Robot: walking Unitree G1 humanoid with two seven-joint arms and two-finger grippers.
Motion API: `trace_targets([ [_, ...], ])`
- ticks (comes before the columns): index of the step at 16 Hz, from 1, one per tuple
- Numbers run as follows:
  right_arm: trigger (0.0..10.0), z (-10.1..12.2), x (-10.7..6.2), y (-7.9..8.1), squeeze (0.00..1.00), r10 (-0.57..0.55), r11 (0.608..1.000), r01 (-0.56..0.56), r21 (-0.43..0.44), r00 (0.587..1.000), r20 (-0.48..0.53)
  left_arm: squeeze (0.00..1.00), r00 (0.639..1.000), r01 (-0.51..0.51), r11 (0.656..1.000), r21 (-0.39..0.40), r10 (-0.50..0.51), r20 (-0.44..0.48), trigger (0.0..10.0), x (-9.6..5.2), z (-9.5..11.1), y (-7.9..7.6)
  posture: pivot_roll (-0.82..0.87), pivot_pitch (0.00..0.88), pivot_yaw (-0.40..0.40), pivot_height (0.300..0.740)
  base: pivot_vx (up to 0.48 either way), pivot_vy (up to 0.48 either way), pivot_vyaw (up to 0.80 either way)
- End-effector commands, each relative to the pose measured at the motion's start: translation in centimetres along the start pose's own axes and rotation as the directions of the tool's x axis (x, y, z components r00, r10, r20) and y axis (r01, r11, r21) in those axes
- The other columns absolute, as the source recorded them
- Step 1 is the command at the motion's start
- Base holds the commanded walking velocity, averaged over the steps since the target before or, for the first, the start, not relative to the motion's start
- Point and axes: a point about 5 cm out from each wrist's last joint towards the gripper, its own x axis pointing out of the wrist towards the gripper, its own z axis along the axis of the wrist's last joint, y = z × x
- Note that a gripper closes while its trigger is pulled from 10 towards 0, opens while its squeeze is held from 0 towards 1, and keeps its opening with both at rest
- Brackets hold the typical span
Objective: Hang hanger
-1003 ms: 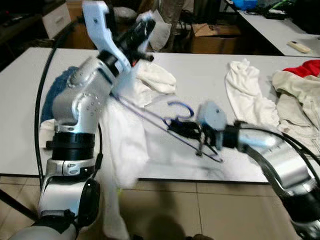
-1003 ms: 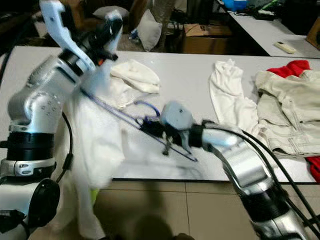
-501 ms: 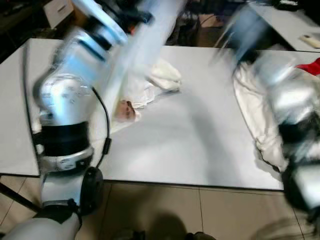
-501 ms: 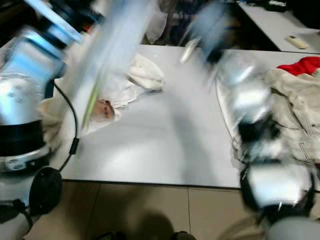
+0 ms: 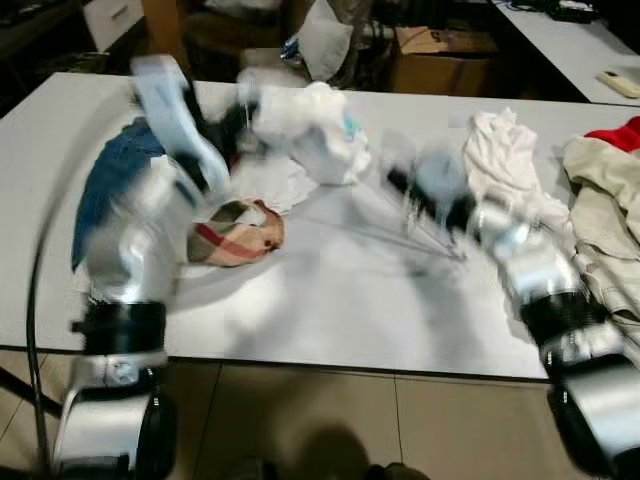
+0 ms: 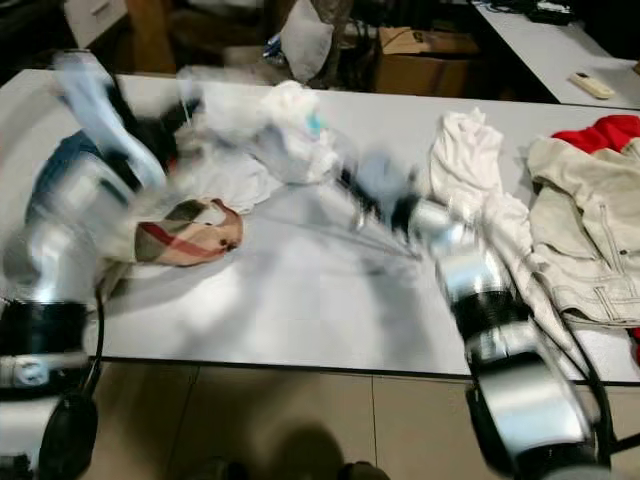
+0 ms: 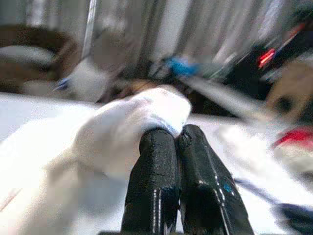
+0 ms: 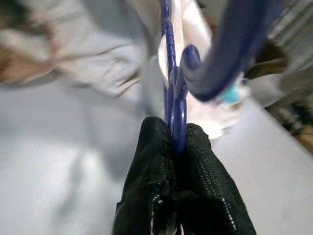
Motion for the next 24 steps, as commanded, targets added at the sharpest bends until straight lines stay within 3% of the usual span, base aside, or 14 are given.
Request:
trace_targets([
  [1, 10.0, -1.1, -0.6, 1.4, 0.00, 0.085, 0.995, -0.086, -0.047, 0.996, -0.024, 0.00, 0.989, -0.104, 0.989, 0.109, 0.114, -0.094, 10.0, -0.3, -2.7, 1.2, -0.07, 0.048, 0.021, 0.740, 0.000, 0.000, 0.00],
  [2, 10.0, -1.6, -0.9, 1.9, 0.00, 0.103, 0.993, -0.105, -0.052, 0.994, -0.035, 0.00, 0.981, -0.138, 0.983, 0.124, 0.153, -0.121, 10.0, -0.5, -3.5, 1.7, -0.07, 0.048, 0.021, 0.740, 0.000, 0.000, 0.00],
  [3, 10.0, -2.1, -1.9, 2.4, 0.00, 0.138, 0.988, -0.140, -0.061, 0.990, -0.032, 0.00, 0.961, -0.201, 0.960, 0.194, 0.232, -0.151, 10.0, -1.0, -4.6, 3.1, -0.08, 0.053, 0.031, 0.740, 0.000, 0.000, 0.00],
  [6, 10.0, -1.9, -3.5, 2.4, 0.00, 0.220, 0.972, -0.222, -0.080, 0.975, -0.031, 0.00, 0.941, -0.271, 0.922, 0.275, 0.314, -0.123, 10.0, -1.3, -4.1, 4.8, -0.08, 0.054, 0.033, 0.740, 0.000, 0.000, 0.00],
  [8, 10.0, -1.0, -6.0, 2.4, 0.00, 0.344, 0.928, -0.348, -0.135, 0.937, -0.051, 0.00, 0.916, -0.333, 0.861, 0.385, 0.393, -0.085, 10.0, -1.4, -3.5, 6.8, -0.08, 0.049, 0.040, 0.740, 0.000, 0.000, 0.00],
  [13, 10.0, 1.6, -10.3, 0.5, 0.00, 0.419, 0.889, -0.424, -0.173, 0.905, -0.069, 0.00, 0.902, -0.221, 0.853, 0.473, 0.363, -0.232, 10.0, -2.4, -6.7, 7.4, -0.09, 0.049, 0.044, 0.740, 0.000, 0.000, 0.00],
  [14, 10.0, 3.3, -11.3, -0.6, 0.00, 0.379, 0.909, -0.377, -0.180, 0.925, -0.020, 0.00, 0.928, -0.155, 0.904, 0.398, 0.271, -0.255, 10.0, -2.5, -7.0, 6.8, -0.10, 0.051, 0.044, 0.740, 0.000, 0.000, 0.00],
  [15, 10.0, 4.0, -11.9, -1.2, 0.00, 0.354, 0.920, -0.348, -0.179, 0.935, 0.000, 0.03, 0.944, -0.107, 0.928, 0.357, 0.207, -0.257, 10.0, -2.7, -6.9, 6.4, -0.10, 0.051, 0.044, 0.740, 0.000, 0.000, 0.00],
  [16, 10.0, 5.0, -12.7, -2.0, 0.00, 0.301, 0.939, -0.293, -0.183, 0.954, 0.018, 1.00, 0.964, -0.022, 0.957, 0.289, 0.096, -0.246, 10.0, -3.3, -6.6, 5.8, -0.10, 0.056, 0.043, 0.740, 0.000, 0.000, 0.00],
  [17, 10.0, 5.9, -13.0, -2.7, 0.00, 0.218, 0.965, -0.207, -0.162, 0.975, 0.049, 1.00, 0.976, 0.069, 0.981, 0.183, -0.028, -0.215, 10.0, -4.5, -5.9, 5.0, -0.10, 0.059, 0.043, 0.740, 0.000, 0.000, 0.00],
  [18, 10.0, 6.2, -13.0, -2.9, 0.00, 0.187, 0.973, -0.176, -0.152, 0.980, 0.063, 1.00, 0.977, 0.108, 0.984, 0.139, -0.079, -0.199, 10.0, -4.9, -5.5, 4.7, -0.10, 0.059, 0.043, 0.740, 0.000, 0.000, 0.00],
  [20, 10.0, 6.5, -12.3, -2.7, 0.00, 0.074, 0.996, -0.070, -0.048, 0.993, 0.097, 1.00, 0.966, 0.243, 0.964, 0.111, -0.230, -0.119, 10.0, -7.1, -2.5, 3.6, -0.10, 0.069, 0.039, 0.740, 0.000, 0.000, 0.00],
  [22, 10.0, 5.8, -10.7, -1.8, 0.00, -0.018, 0.998, 0.012, 0.063, 0.994, 0.106, 1.00, 0.972, 0.232, 0.967, 0.102, -0.234, 0.011, 10.0, -7.5, 0.4, 3.3, -0.10, 0.071, 0.039, 0.740, 0.000, 0.000, 0.00],
  [24, 10.0, 5.7, -10.2, -1.3, 0.00, -0.055, 0.992, 0.043, 0.118, 0.993, 0.104, 1.00, 0.972, 0.218, 0.972, 0.086, -0.224, 0.065, 10.0, -7.6, 1.4, 3.1, -0.10, 0.073, 0.040, 0.740, 0.000, 0.000, 0.00],
])
